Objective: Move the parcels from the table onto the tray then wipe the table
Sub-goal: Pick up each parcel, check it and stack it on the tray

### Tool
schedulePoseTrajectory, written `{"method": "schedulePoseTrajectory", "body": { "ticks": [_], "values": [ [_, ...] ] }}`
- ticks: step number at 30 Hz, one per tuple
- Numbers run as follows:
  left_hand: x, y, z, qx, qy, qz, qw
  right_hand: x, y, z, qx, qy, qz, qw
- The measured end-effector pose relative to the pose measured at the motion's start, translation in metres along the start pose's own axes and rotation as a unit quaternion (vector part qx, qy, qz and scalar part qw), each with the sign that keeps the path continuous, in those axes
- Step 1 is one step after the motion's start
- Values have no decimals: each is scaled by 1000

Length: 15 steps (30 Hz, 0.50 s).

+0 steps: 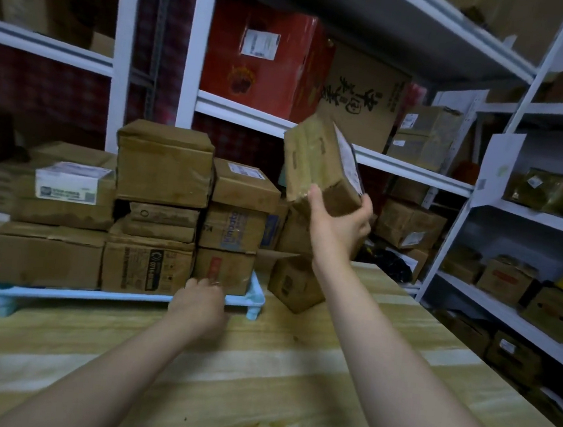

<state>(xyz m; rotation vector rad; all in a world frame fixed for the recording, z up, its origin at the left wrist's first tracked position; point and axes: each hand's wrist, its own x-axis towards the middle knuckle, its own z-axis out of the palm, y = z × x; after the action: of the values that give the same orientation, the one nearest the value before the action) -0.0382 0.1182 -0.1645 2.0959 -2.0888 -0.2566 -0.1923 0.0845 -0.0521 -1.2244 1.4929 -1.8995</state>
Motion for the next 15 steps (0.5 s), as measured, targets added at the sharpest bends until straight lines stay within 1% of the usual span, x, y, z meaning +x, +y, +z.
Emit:
{"method": "schedulePoseTrajectory", "body": {
  "ticks": [3,6,9,12,15],
  "values": [
    [0,-9,6,-26,-18,-9,999,8,-23,36,-69,-45,-51,995],
    [3,-13,7,-34,-8,-8,999,11,-40,70,-125,-69,-75,987],
    [6,-14,3,-22,-6,-12,1000,12,-49,93,-150,-99,-85,980],
    [12,-17,-4,-2,-16,-23,1000,8,-48,99,-187,-120,-108,969],
    [17,-18,-7,17,-13,-33,999,7,-41,94,-172,-120,-126,969]
  ]
}}
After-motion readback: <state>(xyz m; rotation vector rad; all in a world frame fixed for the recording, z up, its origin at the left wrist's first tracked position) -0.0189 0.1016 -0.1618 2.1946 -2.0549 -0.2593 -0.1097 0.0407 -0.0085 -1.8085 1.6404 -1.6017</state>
